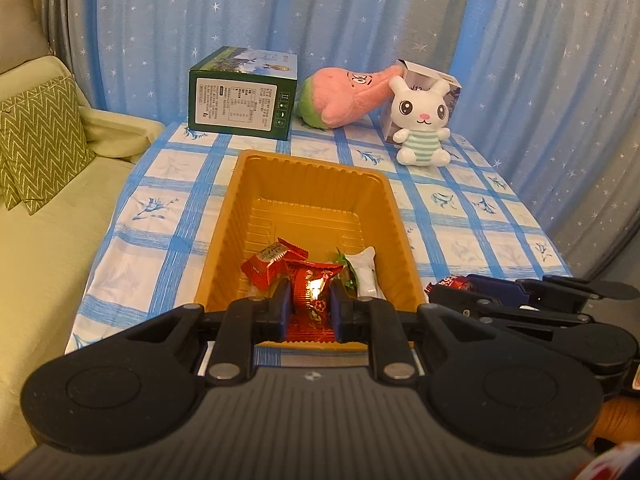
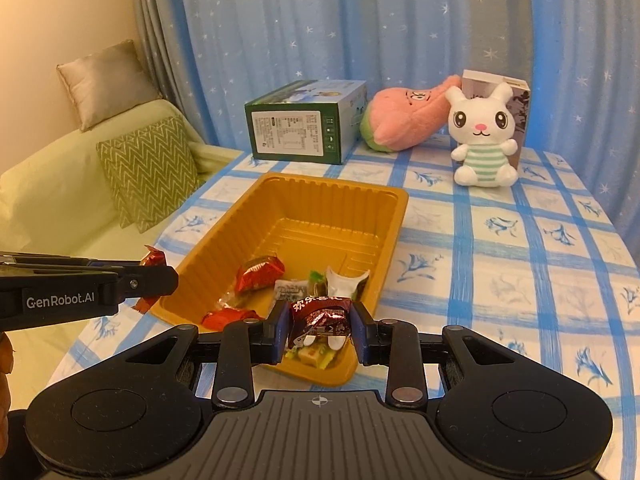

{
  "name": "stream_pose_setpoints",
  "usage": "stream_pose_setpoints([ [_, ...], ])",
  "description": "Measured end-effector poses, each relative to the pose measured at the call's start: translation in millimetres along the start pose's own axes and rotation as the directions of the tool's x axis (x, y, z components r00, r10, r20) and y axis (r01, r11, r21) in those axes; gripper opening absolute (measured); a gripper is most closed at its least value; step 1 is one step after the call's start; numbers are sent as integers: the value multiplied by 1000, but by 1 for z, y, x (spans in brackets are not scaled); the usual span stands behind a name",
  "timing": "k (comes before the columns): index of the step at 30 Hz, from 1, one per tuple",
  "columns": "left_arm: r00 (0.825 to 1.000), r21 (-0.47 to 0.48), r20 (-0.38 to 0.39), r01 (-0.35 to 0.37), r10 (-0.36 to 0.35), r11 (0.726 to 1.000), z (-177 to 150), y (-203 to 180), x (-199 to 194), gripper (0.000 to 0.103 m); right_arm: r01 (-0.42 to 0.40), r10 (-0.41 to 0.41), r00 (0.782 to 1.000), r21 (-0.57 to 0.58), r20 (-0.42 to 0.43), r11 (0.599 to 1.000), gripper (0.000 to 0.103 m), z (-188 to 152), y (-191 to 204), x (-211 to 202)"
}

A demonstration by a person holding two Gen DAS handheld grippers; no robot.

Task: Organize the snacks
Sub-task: 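Carry both held red candies over the orange tray, then open both grippers to drop the red candies into the tray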

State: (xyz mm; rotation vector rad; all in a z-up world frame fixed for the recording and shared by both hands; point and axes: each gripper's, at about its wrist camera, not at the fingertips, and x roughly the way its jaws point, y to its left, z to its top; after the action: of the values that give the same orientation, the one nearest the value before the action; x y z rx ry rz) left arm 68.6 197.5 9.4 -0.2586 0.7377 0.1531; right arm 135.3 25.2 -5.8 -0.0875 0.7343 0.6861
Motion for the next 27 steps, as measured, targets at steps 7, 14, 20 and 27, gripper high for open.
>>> stream_pose_setpoints([
  [7,1000,19,-8,9,-8,1000,13,3,16,18,4,-4,1000,-20,-13,1000,33,9,-4,19],
  [14,999,39,-36,17,-15,999,27,8,42,18,7,-8,1000,-31,-29,999,33,20,-12,40],
  [20,999,63,-49,20,-17,998,38,10,61,18,1,-2,999,-32,-41,999,33,29,-14,58],
  [27,998,72,-54,16,-12,997,50,17,79,18,-9,7,999,-33,-44,999,33,44,-15,76],
])
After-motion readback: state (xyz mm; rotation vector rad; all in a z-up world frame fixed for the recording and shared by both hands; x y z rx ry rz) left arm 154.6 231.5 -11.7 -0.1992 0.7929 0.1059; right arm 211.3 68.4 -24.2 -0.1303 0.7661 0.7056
